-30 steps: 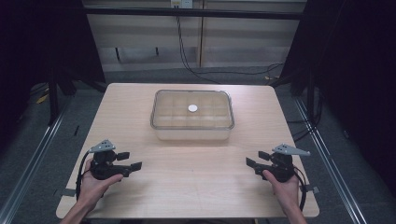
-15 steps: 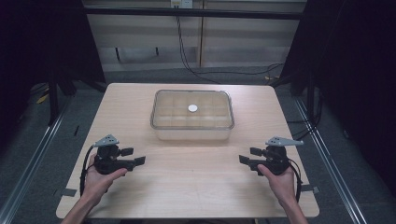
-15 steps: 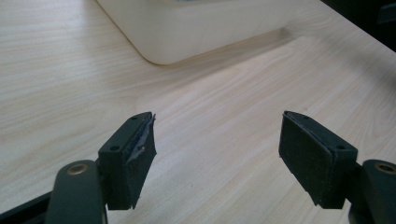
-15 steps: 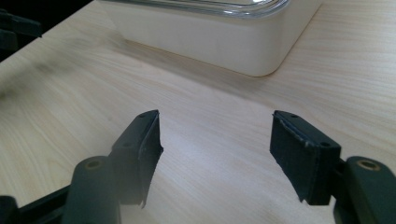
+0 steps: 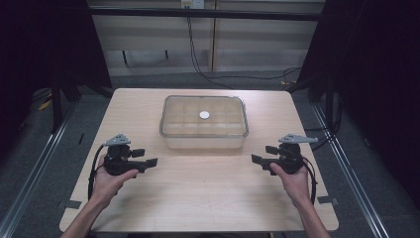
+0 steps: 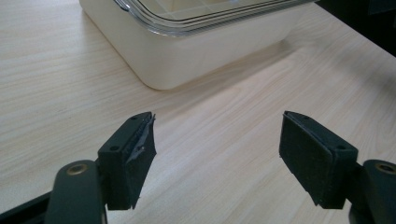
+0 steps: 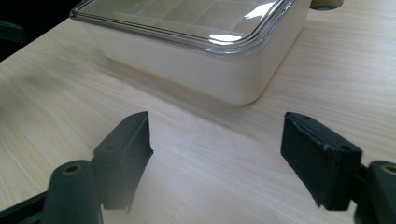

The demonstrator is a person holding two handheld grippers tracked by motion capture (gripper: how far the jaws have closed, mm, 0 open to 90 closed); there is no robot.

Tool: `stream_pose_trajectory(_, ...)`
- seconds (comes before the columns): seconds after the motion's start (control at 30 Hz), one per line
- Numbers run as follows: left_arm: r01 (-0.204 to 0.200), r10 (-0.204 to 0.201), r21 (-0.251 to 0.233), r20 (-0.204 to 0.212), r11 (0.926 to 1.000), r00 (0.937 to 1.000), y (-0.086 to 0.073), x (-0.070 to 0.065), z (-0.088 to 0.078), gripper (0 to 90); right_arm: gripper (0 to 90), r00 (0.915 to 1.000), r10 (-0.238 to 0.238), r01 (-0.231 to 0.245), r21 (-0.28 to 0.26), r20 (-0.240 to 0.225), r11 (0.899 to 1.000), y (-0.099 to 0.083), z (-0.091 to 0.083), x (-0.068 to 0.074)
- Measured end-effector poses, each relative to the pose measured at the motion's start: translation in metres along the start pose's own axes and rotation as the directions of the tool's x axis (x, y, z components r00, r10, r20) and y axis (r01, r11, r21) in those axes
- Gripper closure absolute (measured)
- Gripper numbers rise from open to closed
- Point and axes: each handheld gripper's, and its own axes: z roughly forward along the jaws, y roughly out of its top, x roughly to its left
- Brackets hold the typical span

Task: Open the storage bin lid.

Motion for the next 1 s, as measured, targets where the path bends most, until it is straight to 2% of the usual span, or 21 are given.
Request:
stream_pose_trajectory(0.07, 0.024, -0.025, -0.021, -0.003, 0.9995, 0.9997, 0.005, 0.001, 0.001, 24.3, 23.3, 1.0, -0.001, 0.001, 0.009, -0.005, 1.0, 0.004, 0.005, 0.0)
stream_pose_trajectory(0.13, 0.027, -0.028, -0.03, -0.011, 0.9992, 0.9996, 0.008, 0.002, 0.002, 24.3, 23.3, 0.9998, 0.003, -0.003, 0.013, -0.021, 1.0, 0.007, 0.008, -0.001)
stream_pose_trajectory(0.27, 0.014, -0.014, -0.017, -0.008, 0.9998, 0.9999, 0.012, 0.003, 0.004, 24.9, 26.5, 0.999, -0.006, 0.007, 0.018, -0.043, 1.0, 0.013, 0.01, -0.001)
stream_pose_trajectory(0.3, -0.005, 0.004, -0.014, -0.027, 0.9999, 0.9996, 0.016, 0.004, 0.005, 25.1, 26.5, 0.9988, -0.014, 0.015, 0.013, -0.047, 1.0, 0.017, 0.011, -0.002)
stream_pose_trajectory(0.37, -0.013, 0.013, -0.012, -0.027, 0.9998, 0.9995, 0.019, 0.005, 0.007, 24.8, 26.6, 0.9986, -0.018, 0.018, -0.004, -0.049, 1.0, 0.021, 0.011, -0.003)
stream_pose_trajectory(0.4, -0.03, 0.03, 0.004, -0.048, 0.9995, 0.9984, 0.021, 0.005, 0.008, 25.2, 26.5, 0.9987, -0.017, 0.017, -0.005, -0.048, 1.0, 0.023, 0.011, -0.004)
stream_pose_trajectory(0.47, -0.032, 0.032, 0.003, -0.06, 0.9995, 0.9977, 0.025, 0.007, 0.01, 25.8, 26.5, 0.9988, -0.015, 0.014, -0.013, -0.046, 1.0, 0.027, 0.012, -0.005)
stream_pose_trajectory(0.5, -0.027, 0.027, 0.0, -0.042, 0.9996, 0.9988, 0.027, 0.009, 0.01, 26.2, 26.5, 0.9989, -0.013, 0.012, -0.014, -0.046, 1.0, 0.028, 0.013, -0.005)
stream_pose_trajectory(0.63, -0.019, 0.019, -0.006, -0.039, 0.9998, 0.9991, 0.03, 0.012, 0.011, 27.7, 26.5, 0.9984, -0.015, 0.014, -0.012, -0.054, 1.0, 0.033, 0.015, -0.006)
stream_pose_trajectory(0.8, -0.016, 0.016, -0.012, -0.013, 0.9998, 0.9998, 0.037, 0.014, 0.014, 29.1, 26.5, 0.9978, -0.004, 0.005, 0.02, -0.066, 1.0, 0.038, 0.023, -0.01)
stream_pose_trajectory(0.93, -0.008, 0.008, -0.02, -0.001, 0.9998, 1.0, 0.044, 0.018, 0.019, 28.1, 26.2, 0.9977, -0.002, 0.002, 0.003, -0.067, 1.0, 0.045, 0.027, -0.015)
stream_pose_trajectory(1.0, -0.017, 0.016, -0.022, -0.017, 0.9996, 0.9997, 0.046, 0.022, 0.022, 29.0, 24.6, 0.9979, 0.007, -0.008, -0.003, -0.065, 1.0, 0.048, 0.028, -0.017)
